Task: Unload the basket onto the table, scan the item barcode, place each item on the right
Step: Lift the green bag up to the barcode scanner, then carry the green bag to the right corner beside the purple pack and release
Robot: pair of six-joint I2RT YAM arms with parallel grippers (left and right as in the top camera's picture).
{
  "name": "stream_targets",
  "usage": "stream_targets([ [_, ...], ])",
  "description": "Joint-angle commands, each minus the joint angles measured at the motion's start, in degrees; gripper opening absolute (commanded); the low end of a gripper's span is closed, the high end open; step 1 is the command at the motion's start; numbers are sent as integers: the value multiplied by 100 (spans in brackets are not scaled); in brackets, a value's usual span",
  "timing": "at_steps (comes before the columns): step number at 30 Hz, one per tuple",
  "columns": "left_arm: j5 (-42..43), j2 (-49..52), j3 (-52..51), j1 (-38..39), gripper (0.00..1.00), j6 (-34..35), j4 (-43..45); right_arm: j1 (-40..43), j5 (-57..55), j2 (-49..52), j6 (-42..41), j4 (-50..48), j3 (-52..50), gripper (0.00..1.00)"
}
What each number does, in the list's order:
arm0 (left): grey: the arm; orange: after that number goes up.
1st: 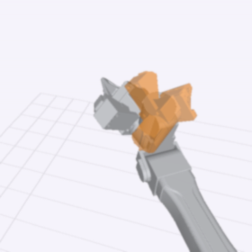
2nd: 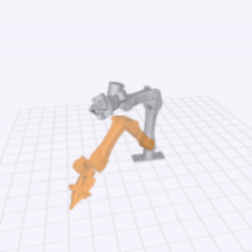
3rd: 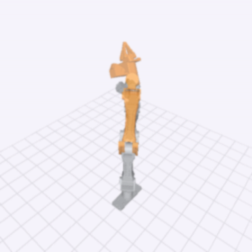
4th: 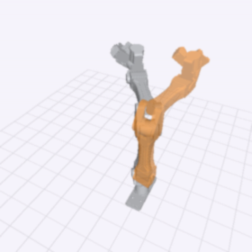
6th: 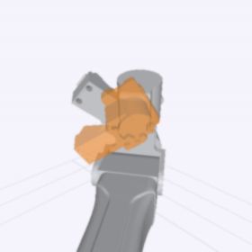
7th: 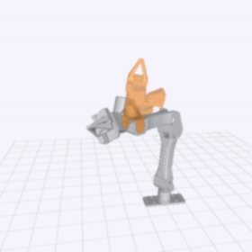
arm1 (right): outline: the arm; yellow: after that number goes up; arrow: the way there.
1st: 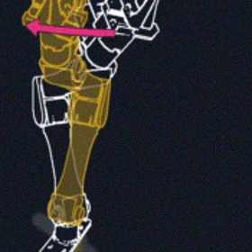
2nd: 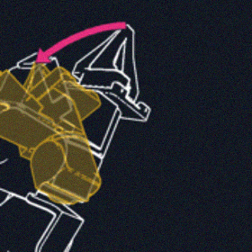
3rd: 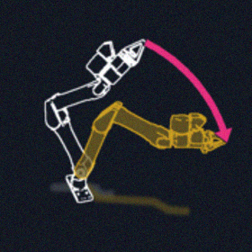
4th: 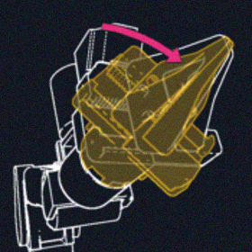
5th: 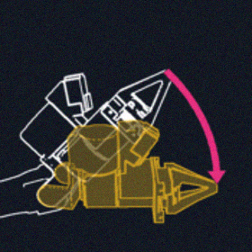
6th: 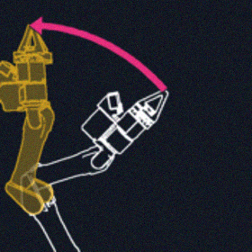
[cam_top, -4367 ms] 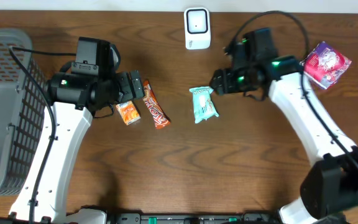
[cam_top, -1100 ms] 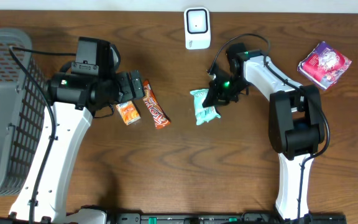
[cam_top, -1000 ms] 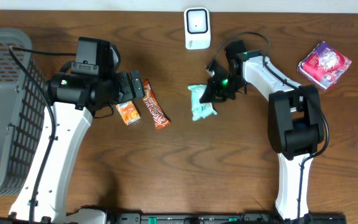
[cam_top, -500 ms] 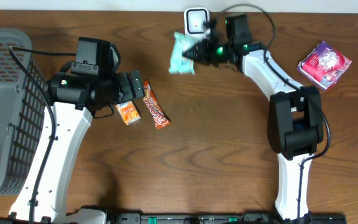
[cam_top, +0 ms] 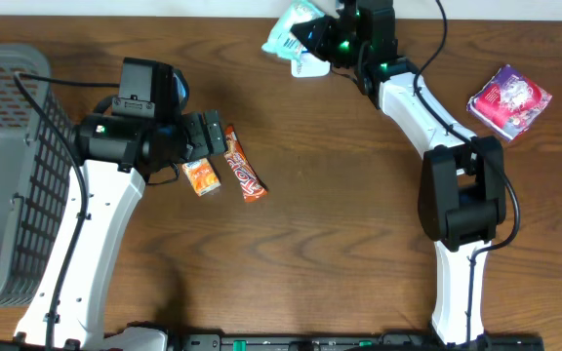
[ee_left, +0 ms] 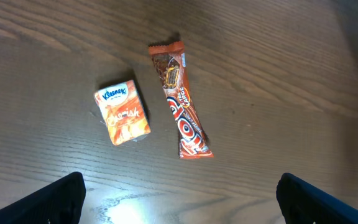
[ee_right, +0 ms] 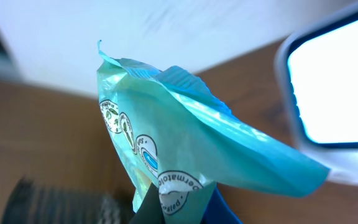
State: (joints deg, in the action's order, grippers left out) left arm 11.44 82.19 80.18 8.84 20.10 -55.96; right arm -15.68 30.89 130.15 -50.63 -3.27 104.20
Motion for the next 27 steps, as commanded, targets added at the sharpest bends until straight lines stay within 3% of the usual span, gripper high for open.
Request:
stream_targets([
  [1,-39,15,31,-9,98,-33,-17,-15,-1119,-37,-101,-17,85,1],
  [11,-37,15,31,-9,98,-35,-17,15,-1742,262,-92,-247,85,1],
  [17,-39,15,31,-9,98,-33,-17,275,-1547,205,579,-81,92,1],
  [27,-39,15,31,-9,98,-33,-17,1665,-1556,-717,1456,2280,507,1],
])
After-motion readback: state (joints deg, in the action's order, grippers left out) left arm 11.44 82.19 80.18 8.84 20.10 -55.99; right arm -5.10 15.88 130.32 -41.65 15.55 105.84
